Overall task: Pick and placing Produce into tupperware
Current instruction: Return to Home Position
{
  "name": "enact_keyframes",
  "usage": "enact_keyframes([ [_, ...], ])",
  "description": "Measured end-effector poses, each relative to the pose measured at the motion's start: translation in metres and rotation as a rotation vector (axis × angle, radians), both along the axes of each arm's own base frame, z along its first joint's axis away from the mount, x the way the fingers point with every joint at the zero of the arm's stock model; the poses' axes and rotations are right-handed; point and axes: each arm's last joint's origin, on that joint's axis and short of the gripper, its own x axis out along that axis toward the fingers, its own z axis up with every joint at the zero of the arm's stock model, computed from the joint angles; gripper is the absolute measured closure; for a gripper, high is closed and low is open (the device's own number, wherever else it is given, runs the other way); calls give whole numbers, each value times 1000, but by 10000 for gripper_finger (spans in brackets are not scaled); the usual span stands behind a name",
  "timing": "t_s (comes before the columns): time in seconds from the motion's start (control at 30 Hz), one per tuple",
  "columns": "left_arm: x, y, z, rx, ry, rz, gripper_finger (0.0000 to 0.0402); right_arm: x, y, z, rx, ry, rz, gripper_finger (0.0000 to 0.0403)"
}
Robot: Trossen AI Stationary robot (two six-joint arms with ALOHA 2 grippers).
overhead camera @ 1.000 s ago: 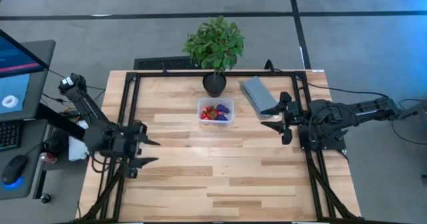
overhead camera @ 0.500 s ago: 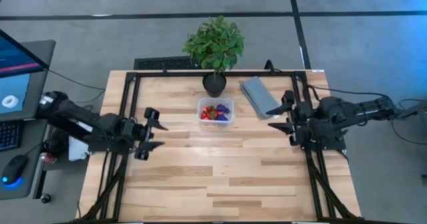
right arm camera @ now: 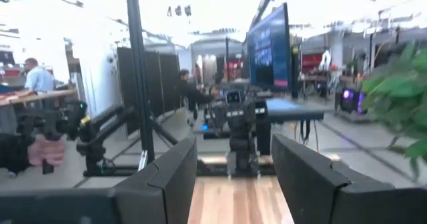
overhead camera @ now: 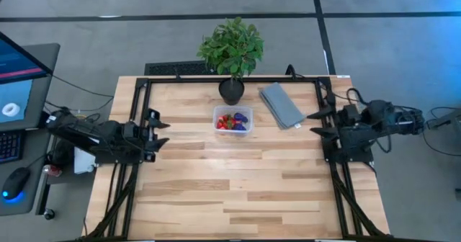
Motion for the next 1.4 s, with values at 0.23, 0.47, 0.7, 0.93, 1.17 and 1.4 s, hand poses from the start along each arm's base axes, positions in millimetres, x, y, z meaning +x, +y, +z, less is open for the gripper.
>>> enact_keyframes([
  [0.23, -14, 5, 2, 28, 1, 65, 191, -26, -6, -1, -11, -55, -11, 184],
  [0.47, -24, 8, 6, 61, -33, 113, 191, -48, -10, -7, -17, -90, -6, 184],
  [0.7, -28, 9, 12, 85, -95, 152, 191, -47, -10, -11, -49, -79, -13, 184],
  [0.93, -29, 10, 15, 99, -156, 50, 191, -46, -9, -12, -55, -75, -14, 184],
  [1.17, -25, 12, 10, 90, -98, 67, 191, -47, -10, -10, -73, -107, -21, 184],
  [1.4, -26, 14, 11, 128, -108, 114, 191, -47, -9, -10, -62, -105, 8, 184],
])
